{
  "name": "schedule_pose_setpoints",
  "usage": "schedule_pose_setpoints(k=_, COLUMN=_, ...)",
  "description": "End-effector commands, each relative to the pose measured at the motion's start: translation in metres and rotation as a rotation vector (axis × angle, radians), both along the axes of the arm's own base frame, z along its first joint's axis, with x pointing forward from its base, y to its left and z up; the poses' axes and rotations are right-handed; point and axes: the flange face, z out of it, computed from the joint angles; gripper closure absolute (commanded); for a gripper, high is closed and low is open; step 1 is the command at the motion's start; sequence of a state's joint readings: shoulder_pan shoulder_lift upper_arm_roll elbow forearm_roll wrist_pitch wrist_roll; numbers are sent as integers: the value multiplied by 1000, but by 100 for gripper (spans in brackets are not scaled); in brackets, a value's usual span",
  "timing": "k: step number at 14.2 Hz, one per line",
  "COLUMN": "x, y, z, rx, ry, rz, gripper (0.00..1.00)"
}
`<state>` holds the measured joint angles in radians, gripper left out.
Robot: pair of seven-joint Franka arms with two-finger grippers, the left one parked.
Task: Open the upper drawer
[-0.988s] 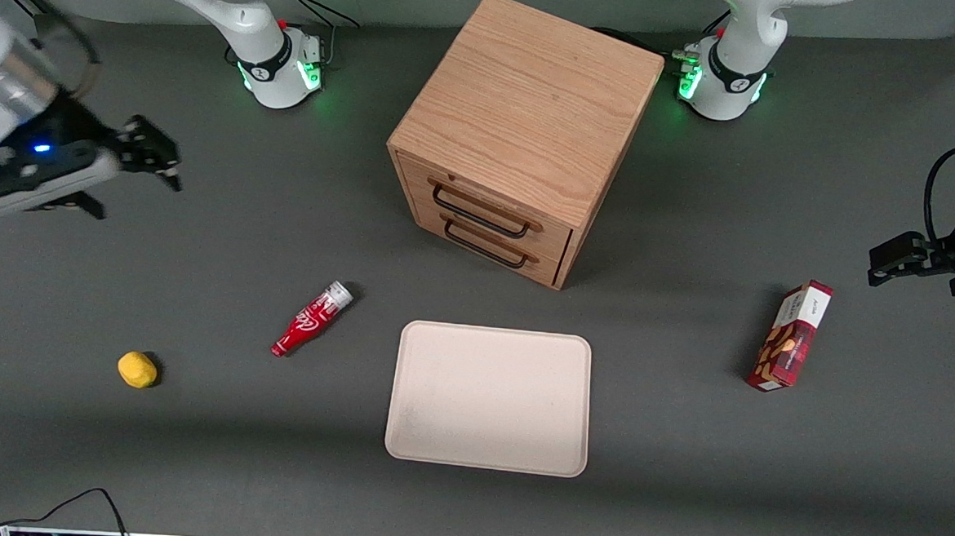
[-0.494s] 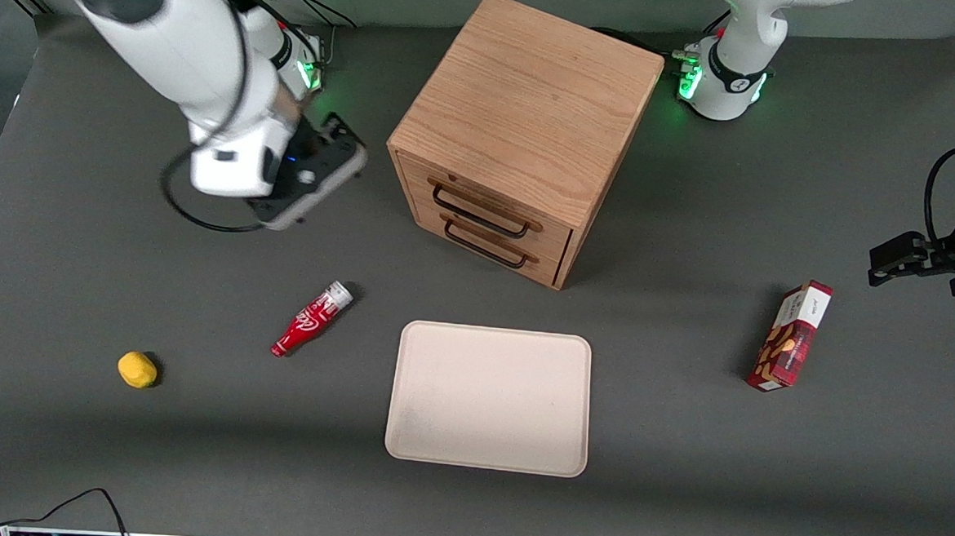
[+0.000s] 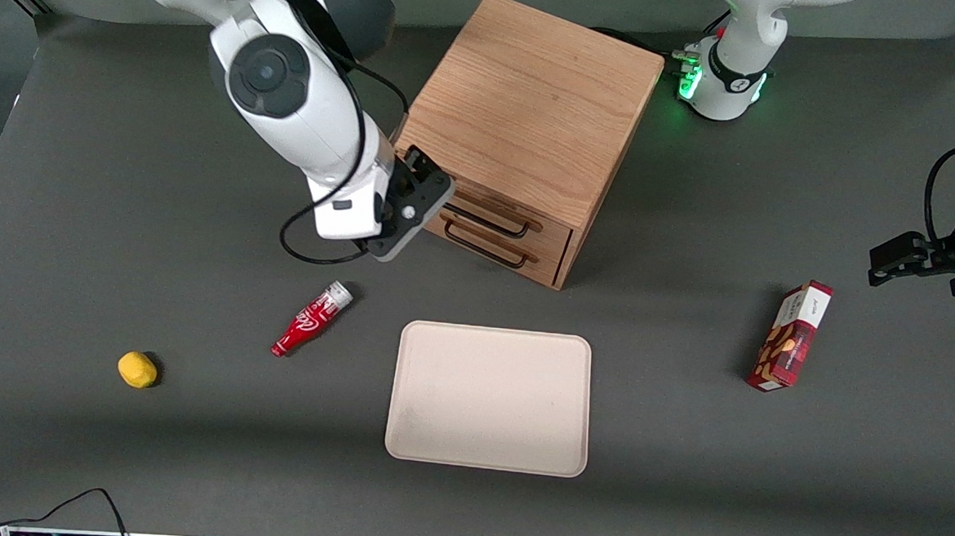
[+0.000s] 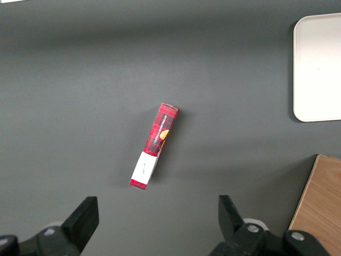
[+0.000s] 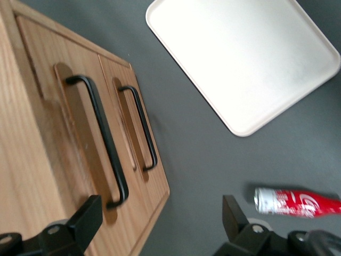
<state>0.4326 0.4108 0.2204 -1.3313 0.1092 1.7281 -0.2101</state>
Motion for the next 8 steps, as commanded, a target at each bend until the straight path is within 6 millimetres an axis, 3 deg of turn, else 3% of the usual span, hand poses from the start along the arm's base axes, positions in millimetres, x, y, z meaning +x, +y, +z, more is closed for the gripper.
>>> schedule_pose_setpoints(k=1, x=5, y=31, z=-33, rx=46, ry=29, rz=13, gripper=0)
schedule_pose_setpoints(k=5, x=-4, y=56, z=-56, rx=72, ry=40, rz=59, gripper=0)
schedule_pose_setpoints(k=8, x=-11, y=64, z=-60, rx=73, ry=41, rz=82, gripper=0)
